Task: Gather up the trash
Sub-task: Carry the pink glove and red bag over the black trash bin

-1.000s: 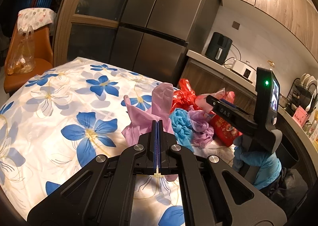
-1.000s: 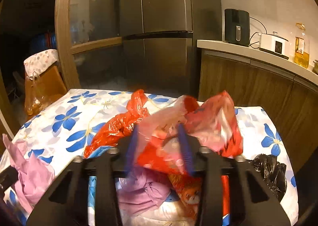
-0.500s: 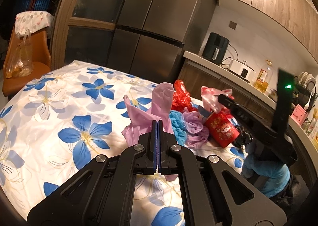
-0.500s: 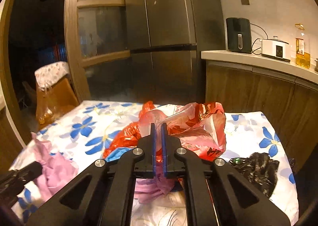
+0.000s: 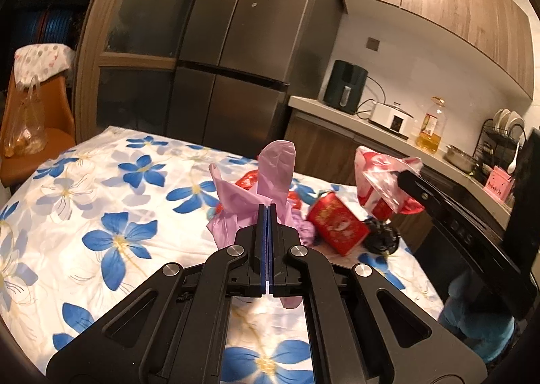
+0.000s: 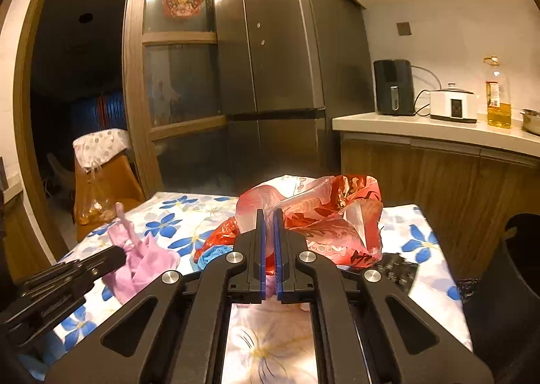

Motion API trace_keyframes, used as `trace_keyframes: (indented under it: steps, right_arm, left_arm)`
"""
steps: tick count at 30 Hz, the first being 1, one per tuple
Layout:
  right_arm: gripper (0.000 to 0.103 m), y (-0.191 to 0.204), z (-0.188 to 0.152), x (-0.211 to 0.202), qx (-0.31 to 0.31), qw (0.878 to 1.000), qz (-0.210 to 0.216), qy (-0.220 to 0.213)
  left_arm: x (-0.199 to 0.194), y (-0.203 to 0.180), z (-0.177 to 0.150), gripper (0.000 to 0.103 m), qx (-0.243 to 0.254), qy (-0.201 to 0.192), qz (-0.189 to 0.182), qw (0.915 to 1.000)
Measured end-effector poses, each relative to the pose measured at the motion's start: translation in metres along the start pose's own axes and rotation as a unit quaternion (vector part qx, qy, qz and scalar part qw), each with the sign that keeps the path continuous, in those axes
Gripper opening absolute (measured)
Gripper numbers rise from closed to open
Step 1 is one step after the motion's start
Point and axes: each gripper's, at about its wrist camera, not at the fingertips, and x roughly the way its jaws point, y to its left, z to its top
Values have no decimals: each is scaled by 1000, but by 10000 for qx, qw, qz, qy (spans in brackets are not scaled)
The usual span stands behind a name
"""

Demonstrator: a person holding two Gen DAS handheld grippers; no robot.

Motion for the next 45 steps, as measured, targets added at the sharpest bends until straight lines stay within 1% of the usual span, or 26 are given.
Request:
trace_keyframes:
  steps: [3, 9, 18, 25, 33, 39, 45]
  right_arm:
    - [5, -8, -1, -22, 52, 9999, -66, -93]
    - [5, -32, -7, -64, 130, 9991, -339, -201]
    - [5, -86, -13, -120, 258, 9933, -1055, -402]
    - [5, -136, -16, -153, 453, 9827, -1708, -563]
    - [5, -183, -18, -171, 638, 9697, -2258, -682]
    - [5, -211, -22, -172, 779, 9644, -2443, -639]
    - [5, -229, -27, -167, 890, 9612, -2546, -575]
  left_arm:
    - [-8, -15, -1, 0, 90, -49, -40, 9999]
    - [-18, -55, -6, 0, 343, -68, -258, 9991]
    - [-10, -134, -17, 0, 731, -25, -847, 9937]
    - [2, -201, -22, 0, 1011, -95, -1425, 9846]
    - [18, -270, -24, 0, 1192, -174, -2003, 9723]
    - [38, -314, -27, 0, 1267, -202, -2371, 9630]
    - [57, -341, -32, 0, 1347, -162, -2565, 9570]
